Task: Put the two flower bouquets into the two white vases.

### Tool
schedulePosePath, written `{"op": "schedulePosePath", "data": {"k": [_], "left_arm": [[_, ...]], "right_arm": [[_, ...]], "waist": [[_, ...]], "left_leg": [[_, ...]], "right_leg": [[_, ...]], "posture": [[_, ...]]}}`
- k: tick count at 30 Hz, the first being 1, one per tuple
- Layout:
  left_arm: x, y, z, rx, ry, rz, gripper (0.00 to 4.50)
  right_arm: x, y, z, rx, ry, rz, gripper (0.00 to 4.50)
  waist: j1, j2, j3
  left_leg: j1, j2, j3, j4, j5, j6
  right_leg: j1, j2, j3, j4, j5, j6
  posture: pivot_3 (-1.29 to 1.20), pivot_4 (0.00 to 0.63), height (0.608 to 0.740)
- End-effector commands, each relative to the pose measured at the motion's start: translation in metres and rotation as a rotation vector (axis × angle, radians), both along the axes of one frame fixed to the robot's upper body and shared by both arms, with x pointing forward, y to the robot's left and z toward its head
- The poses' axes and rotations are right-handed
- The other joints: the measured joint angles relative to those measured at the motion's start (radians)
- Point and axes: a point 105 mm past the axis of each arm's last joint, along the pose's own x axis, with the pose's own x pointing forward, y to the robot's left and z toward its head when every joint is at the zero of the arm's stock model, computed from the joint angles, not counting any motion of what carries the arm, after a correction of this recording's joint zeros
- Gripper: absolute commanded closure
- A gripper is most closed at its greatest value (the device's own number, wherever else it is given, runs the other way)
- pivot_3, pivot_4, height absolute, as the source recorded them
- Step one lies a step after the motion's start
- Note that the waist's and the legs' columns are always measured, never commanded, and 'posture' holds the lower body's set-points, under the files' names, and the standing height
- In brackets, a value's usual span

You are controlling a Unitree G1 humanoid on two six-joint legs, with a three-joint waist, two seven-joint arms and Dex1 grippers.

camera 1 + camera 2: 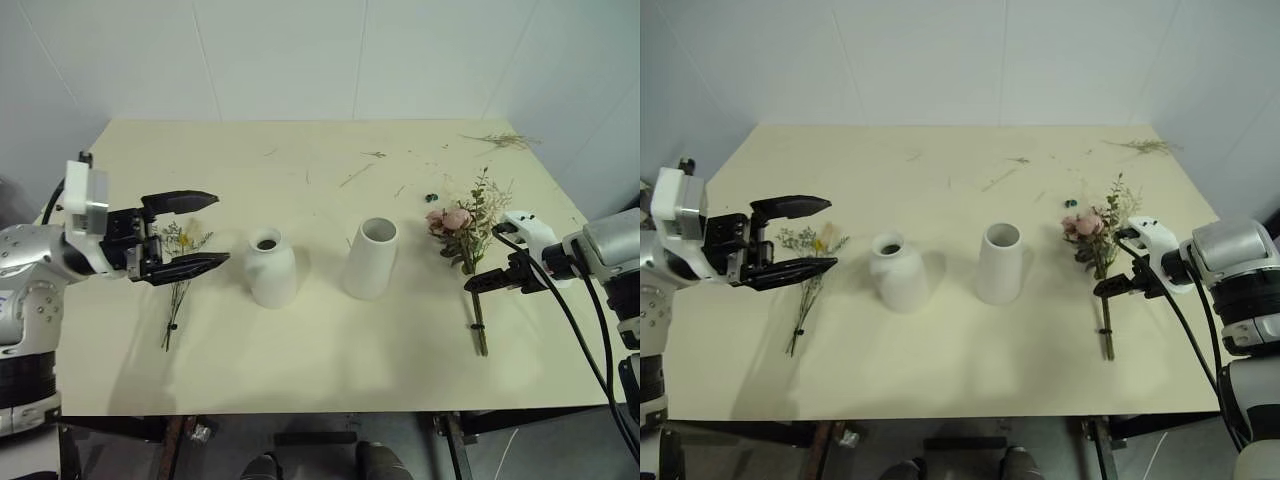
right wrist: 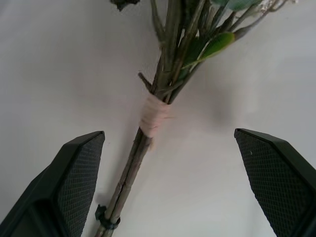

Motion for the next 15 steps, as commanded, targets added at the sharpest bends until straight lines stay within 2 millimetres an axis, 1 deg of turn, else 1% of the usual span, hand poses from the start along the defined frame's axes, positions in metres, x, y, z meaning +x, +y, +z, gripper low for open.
{"op": "schedulePosePath", "data": {"k": [1,4,7,11,15], "left_arm": [[-0.014,0.002,0.012,-0.004,-0.063,0.022,0.0],[-0.016,-0.001,0.011,-0.004,-0.061,0.018,0.0],[-0.017,-0.004,0.011,-0.003,-0.058,0.011,0.0],[-0.017,-0.007,0.011,-0.001,-0.054,-0.006,0.0],[-0.013,-0.011,0.01,0.001,-0.039,-0.039,0.0]], "right_arm": [[0.006,-0.004,-0.006,-0.037,0.017,-0.036,0.05],[0.011,0.004,-0.012,-0.049,0.025,-0.013,0.05],[0.015,0.009,-0.017,-0.082,0.02,0.024,0.62],[0.018,0.01,-0.02,-0.098,0.011,0.048,1.9],[0.02,0.008,-0.017,-0.096,-0.014,0.043,3.22]], "waist": [[0.001,0.0,0.0],[0.001,-0.001,-0.001],[-0.001,-0.003,-0.002],[-0.007,-0.003,-0.002],[-0.007,-0.003,-0.002]], "left_leg": [[0.0,0.0,0.0,0.0,0.0,0.0],[0.0,0.0,0.0,0.001,0.0,0.0],[0.002,0.0,0.0,0.002,0.0,0.0],[0.004,0.0,0.0,0.002,0.0,0.0],[0.004,0.001,0.0,0.002,0.0,0.0]], "right_leg": [[0.0,0.0,0.0,0.0,0.0,0.0],[0.0,0.0,0.0,0.001,0.0,0.0],[0.003,0.0,0.0,0.001,0.0,0.0],[0.004,0.001,0.0,0.002,0.001,0.0],[0.004,0.001,0.0,0.002,0.0,0.0]], "posture": [[0.0,0.15,0.74],[0.0,0.15,0.74],[0.0,0.15,0.74],[0.0,0.15,0.74],[0.0,0.15,0.74]]}}
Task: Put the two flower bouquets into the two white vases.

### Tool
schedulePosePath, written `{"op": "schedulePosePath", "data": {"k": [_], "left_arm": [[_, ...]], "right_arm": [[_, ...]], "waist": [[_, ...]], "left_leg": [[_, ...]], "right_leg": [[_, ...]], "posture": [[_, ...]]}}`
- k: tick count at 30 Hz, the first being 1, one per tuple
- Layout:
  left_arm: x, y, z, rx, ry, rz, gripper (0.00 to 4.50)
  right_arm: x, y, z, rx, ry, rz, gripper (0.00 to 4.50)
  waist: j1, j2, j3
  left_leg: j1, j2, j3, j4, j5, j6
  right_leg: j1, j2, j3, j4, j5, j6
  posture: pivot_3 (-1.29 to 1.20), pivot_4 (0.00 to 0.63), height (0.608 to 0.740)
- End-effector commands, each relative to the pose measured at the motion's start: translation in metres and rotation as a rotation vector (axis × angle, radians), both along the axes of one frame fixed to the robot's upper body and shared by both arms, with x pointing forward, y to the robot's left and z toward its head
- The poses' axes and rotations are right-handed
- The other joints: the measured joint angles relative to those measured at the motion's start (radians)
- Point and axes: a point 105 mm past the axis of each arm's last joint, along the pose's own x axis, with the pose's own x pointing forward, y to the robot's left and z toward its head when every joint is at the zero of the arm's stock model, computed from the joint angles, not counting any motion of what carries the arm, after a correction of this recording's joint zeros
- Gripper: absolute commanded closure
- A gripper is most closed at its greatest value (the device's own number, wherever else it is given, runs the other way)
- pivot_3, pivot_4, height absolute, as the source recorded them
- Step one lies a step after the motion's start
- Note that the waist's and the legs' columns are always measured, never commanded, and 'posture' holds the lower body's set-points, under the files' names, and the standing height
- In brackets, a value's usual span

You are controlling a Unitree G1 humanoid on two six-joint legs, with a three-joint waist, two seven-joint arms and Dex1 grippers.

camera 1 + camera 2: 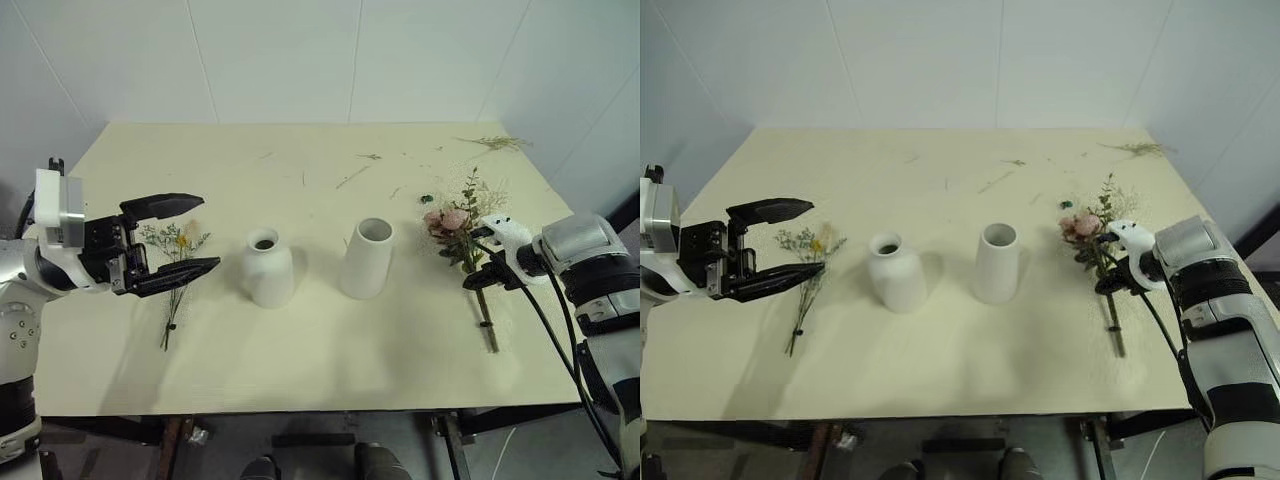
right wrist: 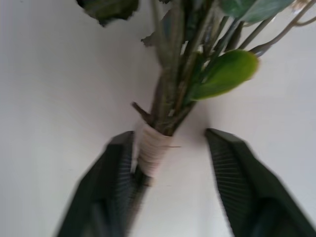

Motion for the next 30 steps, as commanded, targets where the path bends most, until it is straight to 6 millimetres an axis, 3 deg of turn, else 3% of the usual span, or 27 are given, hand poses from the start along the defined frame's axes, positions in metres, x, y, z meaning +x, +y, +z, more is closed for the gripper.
{"op": "schedulePosePath", "data": {"k": [1,4,9,11,13,16,19,25,30], "left_arm": [[-0.001,-0.005,0.007,0.005,-0.023,-0.039,0.0],[0.006,-0.009,0.008,-0.001,-0.02,-0.067,0.0],[0.021,-0.012,0.009,-0.006,-0.031,-0.085,0.0],[0.03,-0.012,0.009,-0.029,-0.04,-0.077,0.0],[0.039,-0.012,0.009,-0.056,-0.045,-0.065,0.0],[0.047,-0.011,0.01,-0.079,-0.048,-0.052,0.0],[0.057,-0.009,0.011,-0.107,-0.046,-0.033,0.0],[0.07,-0.014,0.004,-0.142,-0.033,-0.023,0.0],[0.073,-0.018,-0.001,-0.149,-0.024,-0.025,0.0]], "right_arm": [[0.001,0.004,0.001,0.045,-0.016,0.007,3.52],[0.0,0.003,0.01,0.097,-0.06,-0.005,4.36],[0.007,0.003,0.043,0.2,-0.305,0.017,4.39],[0.011,0.014,0.079,0.278,-0.594,0.112,4.39],[-0.004,0.028,0.131,0.406,-0.989,0.201,4.39],[-0.022,0.027,0.161,0.504,-1.26,0.132,4.39],[-0.051,0.056,0.184,0.68,-1.436,0.232,4.39],[-0.079,0.115,0.182,0.829,-1.401,0.459,4.39],[-0.084,0.134,0.181,0.881,-1.352,0.531,4.39]], "waist": [[0.0,0.0,0.0],[0.002,0.0,0.0],[0.007,0.0,0.0],[0.009,0.001,0.0],[0.007,0.001,0.0],[0.005,0.001,0.0],[0.009,0.001,0.0],[0.009,0.001,0.0],[0.008,0.001,0.0]], "left_leg": [[0.0,0.0,0.0,0.0,0.0,0.0],[0.0,0.0,0.0,0.0,0.0,0.0],[-0.001,0.0,0.0,0.0,0.0,0.0],[-0.001,-0.001,0.0,0.0,0.0,0.0],[-0.001,-0.001,0.0,-0.001,0.0,0.0],[-0.001,0.0,0.0,-0.001,0.0,0.0],[-0.001,0.0,-0.001,-0.001,0.0,0.0],[-0.001,-0.001,-0.002,0.0,0.002,0.0],[0.0,-0.001,-0.003,0.0,0.003,0.0]], "right_leg": [[0.0,0.0,0.0,0.0,0.0,0.0],[0.0,0.0,0.0,0.0,0.0,0.0],[0.0,0.0,0.0,0.0,0.0,0.0],[0.0,0.0,0.0,-0.001,0.0,0.0],[0.0,0.0,0.0,-0.001,0.0,0.001],[-0.001,0.0,0.0,0.001,0.0,0.001],[-0.001,0.0,0.0,0.005,0.0,0.001],[0.0,-0.001,0.0,0.008,0.001,0.001],[-0.001,0.0,0.0,0.007,0.0,0.001]], "posture": [[0.0,0.15,0.74],[0.0,0.15,0.74],[0.0,0.15,0.74],[0.0,0.15,0.74],[0.0,0.15,0.74],[0.0,0.15,0.74],[0.0,0.15,0.74],[0.0,0.15,0.74],[0.0,0.15,0.74]]}}
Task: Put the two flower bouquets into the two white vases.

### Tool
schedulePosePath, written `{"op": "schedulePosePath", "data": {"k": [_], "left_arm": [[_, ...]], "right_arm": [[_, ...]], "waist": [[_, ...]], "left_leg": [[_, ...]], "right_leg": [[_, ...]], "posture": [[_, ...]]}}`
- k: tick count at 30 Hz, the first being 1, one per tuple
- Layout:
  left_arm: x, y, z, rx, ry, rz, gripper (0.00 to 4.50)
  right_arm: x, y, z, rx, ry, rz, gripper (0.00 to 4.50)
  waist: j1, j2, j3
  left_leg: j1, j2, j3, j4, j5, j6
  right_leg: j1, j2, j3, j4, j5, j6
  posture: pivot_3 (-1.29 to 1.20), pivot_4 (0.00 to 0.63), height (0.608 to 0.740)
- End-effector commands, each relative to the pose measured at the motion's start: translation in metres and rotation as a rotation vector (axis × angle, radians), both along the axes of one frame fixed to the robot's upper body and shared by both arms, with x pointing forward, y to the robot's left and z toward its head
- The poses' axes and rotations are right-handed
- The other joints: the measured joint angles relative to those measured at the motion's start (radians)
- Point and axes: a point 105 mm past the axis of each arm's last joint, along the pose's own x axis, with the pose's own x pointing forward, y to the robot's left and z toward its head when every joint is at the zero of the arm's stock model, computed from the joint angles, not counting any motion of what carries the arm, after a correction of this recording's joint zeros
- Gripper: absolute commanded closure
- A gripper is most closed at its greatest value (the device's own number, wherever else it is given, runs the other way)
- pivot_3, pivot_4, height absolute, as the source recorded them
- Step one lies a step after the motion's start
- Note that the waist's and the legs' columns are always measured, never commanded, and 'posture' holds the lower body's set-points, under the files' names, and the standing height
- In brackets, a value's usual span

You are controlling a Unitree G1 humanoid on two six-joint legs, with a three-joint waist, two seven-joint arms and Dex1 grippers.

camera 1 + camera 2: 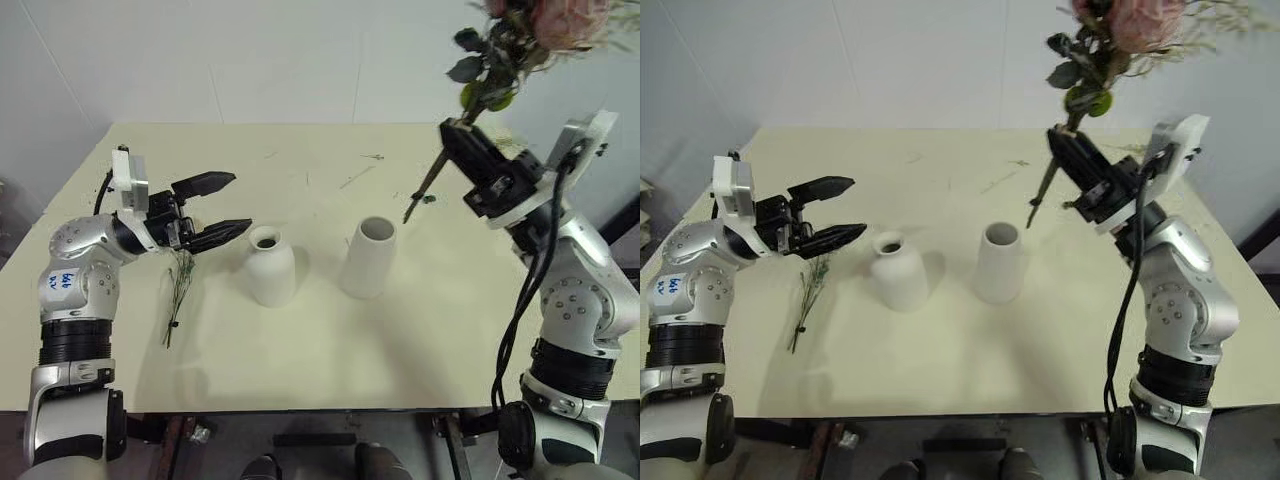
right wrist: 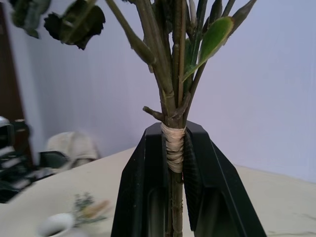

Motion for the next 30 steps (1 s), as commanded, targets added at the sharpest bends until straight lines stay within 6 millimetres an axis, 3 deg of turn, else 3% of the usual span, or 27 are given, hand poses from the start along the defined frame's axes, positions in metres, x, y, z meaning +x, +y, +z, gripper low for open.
{"op": "schedulePosePath", "data": {"k": [1,10,18,23,30], "left_arm": [[-0.001,0.0,0.007,-0.008,-0.042,0.014,0.0],[-0.002,0.001,0.006,-0.04,-0.049,0.04,0.0],[-0.006,0.009,0.008,-0.063,-0.073,0.093,0.0],[-0.013,0.024,0.003,-0.028,-0.063,0.182,0.0],[-0.013,0.059,0.0,0.103,-0.001,0.4,0.0]], "right_arm": [[-0.012,0.012,0.008,-0.004,-0.051,0.052,4.39],[0.003,0.024,-0.007,-0.048,-0.025,0.084,4.39],[0.02,0.018,-0.03,-0.125,-0.035,0.028,4.39],[0.009,0.032,-0.048,-0.222,-0.068,0.089,2.9],[0.003,0.014,-0.043,-0.269,-0.094,0.074,0.64]], "waist": [[0.001,0.0,0.0],[0.001,0.0,0.0],[0.001,0.0,0.0],[-0.003,0.0,0.0],[0.002,0.0,0.0]], "left_leg": [[0.0,0.0,0.0,0.0,0.0,0.0],[0.0,0.0,0.0,0.0,0.0,0.0],[0.0,0.0,0.0,0.0,0.0,0.0],[0.0,0.0,0.0,-0.001,0.0,0.0],[0.0,0.0,0.0,-0.001,0.0,0.0]], "right_leg": [[0.0,0.0,0.0,0.0,0.0,0.0],[0.0,0.0,0.0,0.0,0.0,0.0],[0.0,0.0,0.0,0.0,0.0,0.0],[0.0,0.0,0.0,0.0,0.0,0.0],[0.0,0.0,0.0,-0.001,0.0,0.0]], "posture": [[0.0,0.15,0.74],[0.0,0.15,0.74],[0.0,0.15,0.74],[0.0,0.15,0.74],[0.0,0.15,0.74]]}}
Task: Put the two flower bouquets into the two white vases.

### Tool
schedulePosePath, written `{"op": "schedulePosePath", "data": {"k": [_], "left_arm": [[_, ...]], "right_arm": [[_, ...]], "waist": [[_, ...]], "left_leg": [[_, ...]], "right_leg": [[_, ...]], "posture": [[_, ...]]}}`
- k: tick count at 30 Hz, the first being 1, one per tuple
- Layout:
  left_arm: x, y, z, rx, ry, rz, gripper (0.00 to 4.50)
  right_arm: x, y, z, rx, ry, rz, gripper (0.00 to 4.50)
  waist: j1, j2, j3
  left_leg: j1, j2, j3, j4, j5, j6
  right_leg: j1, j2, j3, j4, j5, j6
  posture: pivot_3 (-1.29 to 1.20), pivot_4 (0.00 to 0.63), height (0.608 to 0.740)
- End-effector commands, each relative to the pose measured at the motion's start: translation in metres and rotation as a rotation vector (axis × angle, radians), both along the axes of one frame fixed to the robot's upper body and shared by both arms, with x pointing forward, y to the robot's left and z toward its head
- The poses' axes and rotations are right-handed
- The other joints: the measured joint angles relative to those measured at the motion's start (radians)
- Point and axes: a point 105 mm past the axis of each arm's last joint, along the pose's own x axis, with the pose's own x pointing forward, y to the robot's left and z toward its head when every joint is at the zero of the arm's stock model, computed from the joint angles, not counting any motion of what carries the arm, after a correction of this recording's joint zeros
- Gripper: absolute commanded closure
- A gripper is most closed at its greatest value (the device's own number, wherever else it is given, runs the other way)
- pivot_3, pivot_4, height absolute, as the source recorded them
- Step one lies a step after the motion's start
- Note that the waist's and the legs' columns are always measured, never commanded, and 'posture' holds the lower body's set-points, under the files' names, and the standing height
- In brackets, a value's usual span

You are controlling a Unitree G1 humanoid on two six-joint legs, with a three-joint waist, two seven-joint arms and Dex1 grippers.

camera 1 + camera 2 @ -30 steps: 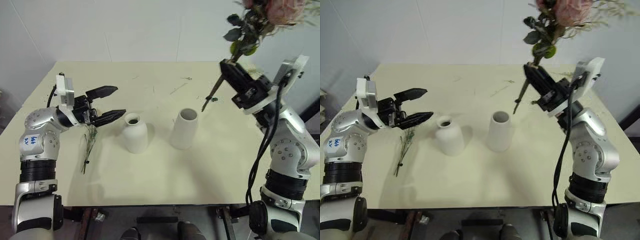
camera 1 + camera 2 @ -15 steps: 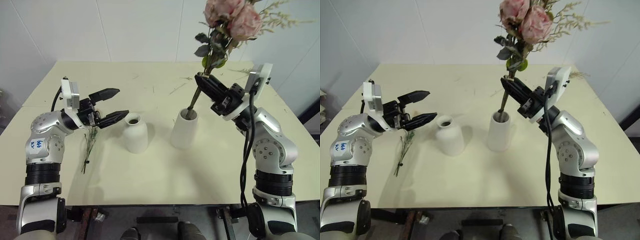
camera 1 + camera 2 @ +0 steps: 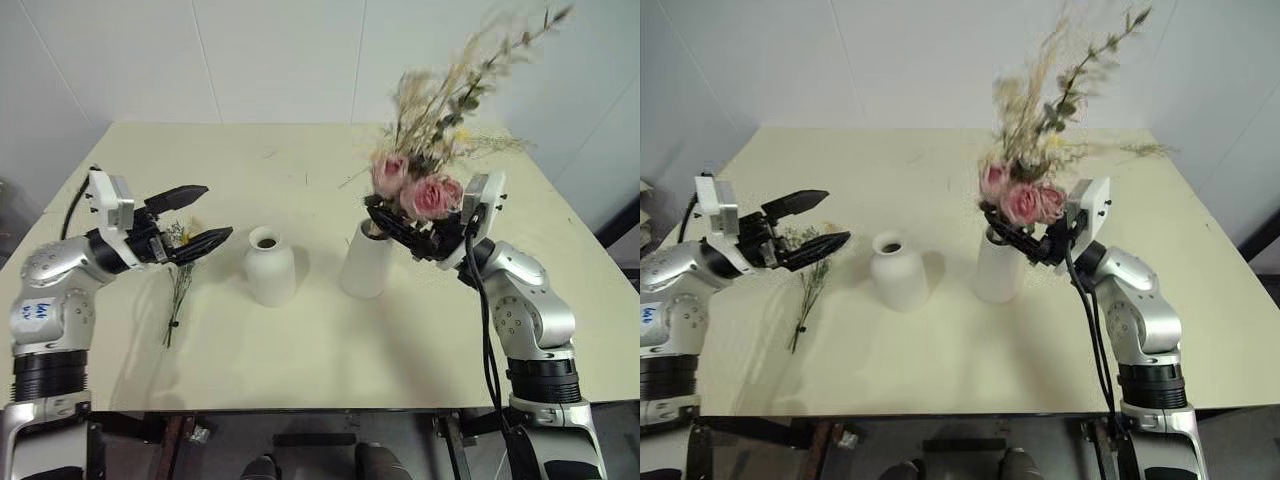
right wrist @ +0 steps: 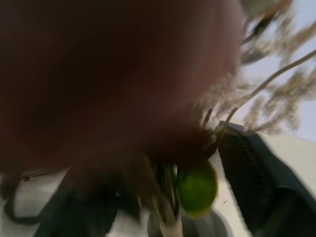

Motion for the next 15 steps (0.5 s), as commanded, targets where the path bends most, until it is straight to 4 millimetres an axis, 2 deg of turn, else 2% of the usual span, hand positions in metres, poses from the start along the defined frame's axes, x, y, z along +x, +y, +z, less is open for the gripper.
{"op": "schedulePosePath", "data": {"k": [1,4,7,9,12,15], "left_arm": [[0.002,0.024,0.008,0.077,0.009,0.171,0.0],[0.007,0.04,0.004,0.143,0.084,0.303,0.0],[0.011,0.061,-0.011,0.244,0.26,0.487,0.0],[0.011,0.071,-0.017,0.274,0.347,0.568,0.0],[0.009,0.075,-0.031,0.304,0.545,0.693,0.0],[0.002,0.071,-0.043,0.354,0.661,0.741,0.0]], "right_arm": [[-0.011,-0.015,0.018,-0.035,-0.098,-0.011,0.64],[-0.009,-0.029,0.016,-0.094,-0.098,-0.044,0.64],[-0.009,-0.049,0.013,-0.17,-0.069,-0.061,0.64],[-0.011,-0.055,0.009,-0.221,-0.049,-0.058,0.64],[-0.018,-0.075,0.005,-0.337,-0.01,-0.047,0.64],[-0.028,-0.079,0.003,-0.421,0.019,0.002,0.64]], "waist": [[0.0,0.0,0.0],[0.002,0.0,0.0],[0.001,0.0,0.0],[0.0,0.0,0.0],[0.003,0.0,0.0],[0.001,0.0,0.0]], "left_leg": [[0.0,0.0,0.0,0.0,0.0,0.0],[0.0,0.0,0.0,0.0,0.0,0.0],[0.0,0.0,0.0,0.0,0.0,0.0],[0.0,0.0,0.0,-0.001,0.0,0.0],[0.0,0.0,0.0,-0.001,0.0,0.001],[0.0,-0.001,0.0,-0.001,0.0,0.001]], "right_leg": [[0.0,0.0,0.0,0.0,0.0,0.0],[0.0,0.0,0.0,0.0,0.0,0.0],[0.0,0.0,0.0,-0.001,0.0,0.0],[0.0,0.0,0.0,-0.001,0.0,0.0],[0.0,0.0,0.0,-0.001,-0.001,0.0],[0.001,0.0,0.0,-0.001,-0.001,0.0]], "posture": [[0.0,0.15,0.74],[0.0,0.15,0.74],[0.0,0.15,0.74],[0.0,0.15,0.74],[0.0,0.15,0.74],[0.0,0.15,0.74]]}}
